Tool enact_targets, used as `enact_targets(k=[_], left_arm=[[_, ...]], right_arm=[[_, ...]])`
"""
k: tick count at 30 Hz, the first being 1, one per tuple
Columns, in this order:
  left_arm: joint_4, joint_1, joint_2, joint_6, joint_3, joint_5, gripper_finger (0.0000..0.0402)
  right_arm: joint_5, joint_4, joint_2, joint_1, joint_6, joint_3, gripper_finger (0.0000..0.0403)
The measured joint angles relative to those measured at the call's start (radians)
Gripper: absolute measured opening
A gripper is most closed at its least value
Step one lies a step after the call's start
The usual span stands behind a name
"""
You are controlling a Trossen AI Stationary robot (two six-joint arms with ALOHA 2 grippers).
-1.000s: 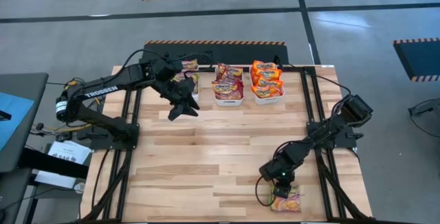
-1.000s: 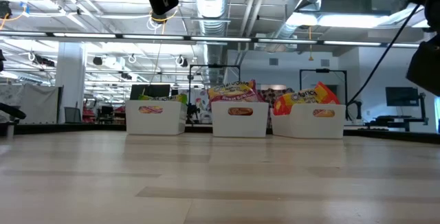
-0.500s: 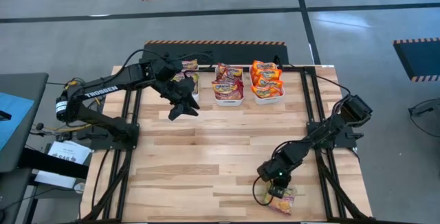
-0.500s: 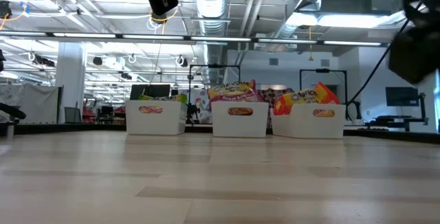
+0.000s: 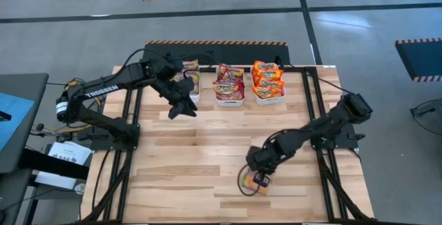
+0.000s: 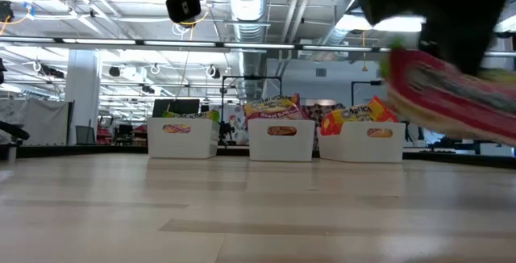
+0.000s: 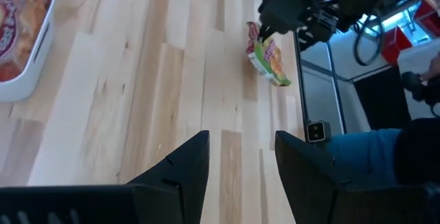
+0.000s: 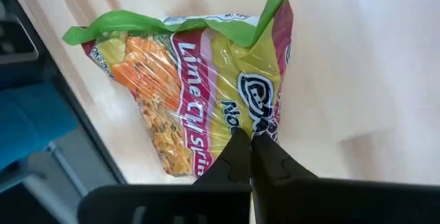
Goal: Sort Maruchan noodles
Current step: Put the green noodle pack into the left white bin
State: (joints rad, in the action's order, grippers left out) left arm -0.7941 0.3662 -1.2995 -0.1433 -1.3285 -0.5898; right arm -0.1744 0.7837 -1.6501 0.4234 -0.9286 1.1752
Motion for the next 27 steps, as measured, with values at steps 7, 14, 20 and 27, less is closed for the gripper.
enact_targets(k=[7, 14, 20, 27], left_arm=[[-0.003, 0.012, 0.0, -0.072, 0.0, 0.042, 0.0151], [-0.003, 0.012, 0.0, -0.131, 0.0, 0.154, 0.0151], [-0.016, 0.012, 0.0, -0.114, 0.0, 0.164, 0.0158], [-0.05, 0.02, -0.005, -0.147, 0.0, 0.21, 0.0189]], right_arm=[[0.106, 0.085, 0.001, -0.134, 0.129, 0.133, 0.0004], [0.156, 0.117, 0.002, -0.245, 0.3, 0.255, 0.0005], [0.181, 0.148, 0.002, -0.333, 0.439, 0.322, 0.0005], [0.181, 0.16, 0.002, -0.436, 0.639, 0.34, 0.0006]])
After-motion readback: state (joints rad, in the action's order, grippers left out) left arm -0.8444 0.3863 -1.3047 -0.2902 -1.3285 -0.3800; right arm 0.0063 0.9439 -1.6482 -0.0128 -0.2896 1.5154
